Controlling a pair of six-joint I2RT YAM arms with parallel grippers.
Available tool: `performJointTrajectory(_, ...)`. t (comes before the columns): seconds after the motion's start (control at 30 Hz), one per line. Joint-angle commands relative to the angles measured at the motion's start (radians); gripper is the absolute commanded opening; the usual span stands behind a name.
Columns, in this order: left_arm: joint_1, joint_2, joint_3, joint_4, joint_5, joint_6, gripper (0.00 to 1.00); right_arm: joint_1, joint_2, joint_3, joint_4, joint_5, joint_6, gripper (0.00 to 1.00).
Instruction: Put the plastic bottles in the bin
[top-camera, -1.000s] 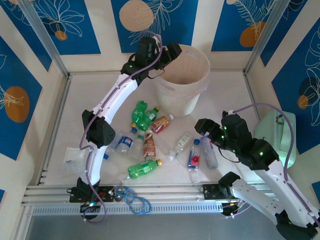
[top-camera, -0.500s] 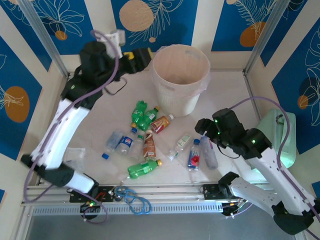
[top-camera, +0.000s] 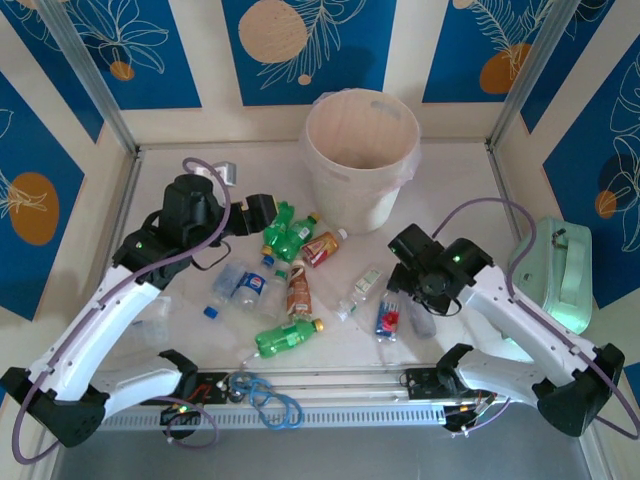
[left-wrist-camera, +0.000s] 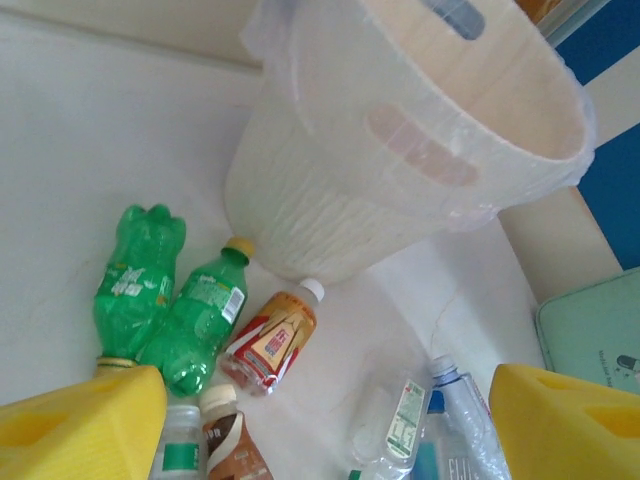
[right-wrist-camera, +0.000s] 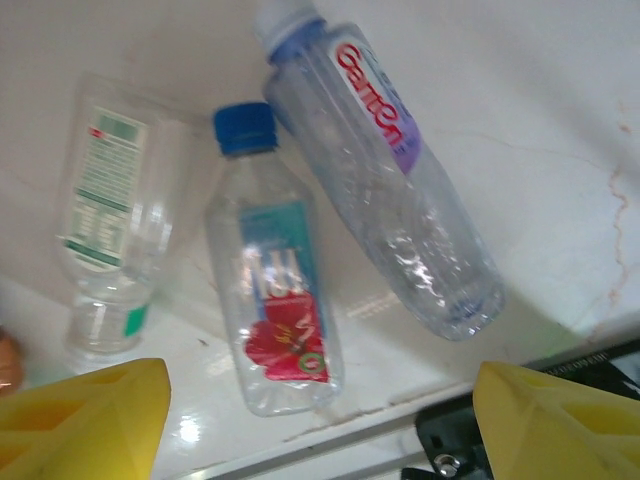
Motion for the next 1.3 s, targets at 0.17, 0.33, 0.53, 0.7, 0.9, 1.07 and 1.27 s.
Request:
performJointTrajectory(0.17, 0.01, 0.003, -0.022, 0.025, 0.011, -0.064, 0.82, -0.162, 0.026, -0.133, 0.006, -0.082, 0.014, 0.82)
performJointTrajectory(0.33, 0.01, 0.007, -0.03, 0.027, 0.024, -0.072, 0.82, -0.239, 0.059, -0.161, 0.09, -0.13, -0.063, 0.86)
performJointTrajectory(0.53, 0.01, 0.003, -0.043, 0.026, 0.029, -0.087, 0.81, -0.3, 0.134, -0.177, 0.167, -0.155, -0.128, 0.88)
performJointTrajectory(0.7, 0.012, -0.005, -0.057, 0.029, 0.039, -0.108, 0.81, -0.335, 0.212, -0.186, 0.229, -0.171, -0.163, 0.89)
performJointTrajectory(0.9, 0.012, -0.003, -0.057, 0.031, 0.048, -0.113, 0.81, -0.386, 0.299, -0.176, 0.27, -0.169, -0.191, 0.89)
performJointTrajectory(1.07, 0.013, 0.001, -0.057, 0.032, 0.049, -0.11, 0.81, -0.439, 0.319, -0.191, 0.294, -0.184, -0.211, 0.89)
performJointTrajectory(1.27, 0.014, 0.007, -0.066, 0.036, 0.056, -0.115, 0.81, -0.453, 0.369, -0.195, 0.318, -0.177, -0.238, 0.84)
